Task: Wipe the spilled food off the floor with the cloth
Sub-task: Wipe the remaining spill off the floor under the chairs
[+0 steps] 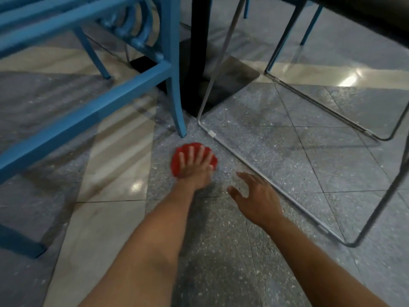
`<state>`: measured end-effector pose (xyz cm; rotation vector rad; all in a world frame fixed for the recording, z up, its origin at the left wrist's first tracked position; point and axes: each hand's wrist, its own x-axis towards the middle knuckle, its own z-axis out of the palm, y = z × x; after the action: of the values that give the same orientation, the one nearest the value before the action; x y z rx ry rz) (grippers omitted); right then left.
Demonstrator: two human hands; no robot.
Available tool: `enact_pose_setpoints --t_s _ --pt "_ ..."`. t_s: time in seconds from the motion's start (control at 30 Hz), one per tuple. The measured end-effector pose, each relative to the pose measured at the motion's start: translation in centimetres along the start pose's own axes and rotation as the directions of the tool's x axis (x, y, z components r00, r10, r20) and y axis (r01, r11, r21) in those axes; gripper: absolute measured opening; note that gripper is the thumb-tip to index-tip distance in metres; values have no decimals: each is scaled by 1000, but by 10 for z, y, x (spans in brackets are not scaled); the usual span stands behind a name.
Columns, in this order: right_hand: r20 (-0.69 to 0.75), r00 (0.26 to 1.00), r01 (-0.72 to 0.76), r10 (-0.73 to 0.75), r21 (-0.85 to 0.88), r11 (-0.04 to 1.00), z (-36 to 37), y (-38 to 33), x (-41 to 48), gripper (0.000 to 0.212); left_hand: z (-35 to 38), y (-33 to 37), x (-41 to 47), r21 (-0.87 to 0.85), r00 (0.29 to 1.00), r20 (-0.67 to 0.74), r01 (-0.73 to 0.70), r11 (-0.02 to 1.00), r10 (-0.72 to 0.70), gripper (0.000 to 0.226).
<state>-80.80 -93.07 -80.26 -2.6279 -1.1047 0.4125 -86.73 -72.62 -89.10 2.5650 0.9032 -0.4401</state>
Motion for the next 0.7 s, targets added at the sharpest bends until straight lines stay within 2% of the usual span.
enact_pose_setpoints --t_s 0.07,0.17,0.23,0.3,0.37,0.47,0.53,0.6,0.63,0.7 --pt "-11 1000 6 -6 -6 1000 -3 -2 3 62 23 22 -30 38 982 49 -182 983 180 63" --pt "-8 999 37 -37 11 999 -2 -4 10 60 86 15 -111 103 887 3 -460 882 462 56" --pt "14 998 67 -67 28 997 6 -12 15 62 122 -25 -173 159 844 -32 -525 836 536 56" --pt "25 996 87 -88 49 995 19 -26 16 63 132 -82 -217 155 876 -78 -461 874 476 62" --pt "33 993 111 -113 60 992 31 -42 11 62 114 -129 -225 151 946 -138 -274 950 295 67" --pt "48 989 136 -139 54 989 39 -61 0 63 67 -148 -169 33 979 -198 59 998 -51 70" --pt "71 986 149 -151 44 988 39 -64 -11 64 38 -127 -108 -116 959 -126 238 964 -252 69" --pt "76 986 143 -146 45 989 34 -59 -21 63 20 -84 -56 -175 959 -43 270 947 -281 66" --pt "57 990 128 -131 49 991 28 -53 -25 61 18 -55 -42 -150 973 -25 223 963 -229 65" --pt "-21 994 108 -107 61 992 14 -38 -25 54 32 10 -39 -10 1000 -14 9 1000 -9 64"
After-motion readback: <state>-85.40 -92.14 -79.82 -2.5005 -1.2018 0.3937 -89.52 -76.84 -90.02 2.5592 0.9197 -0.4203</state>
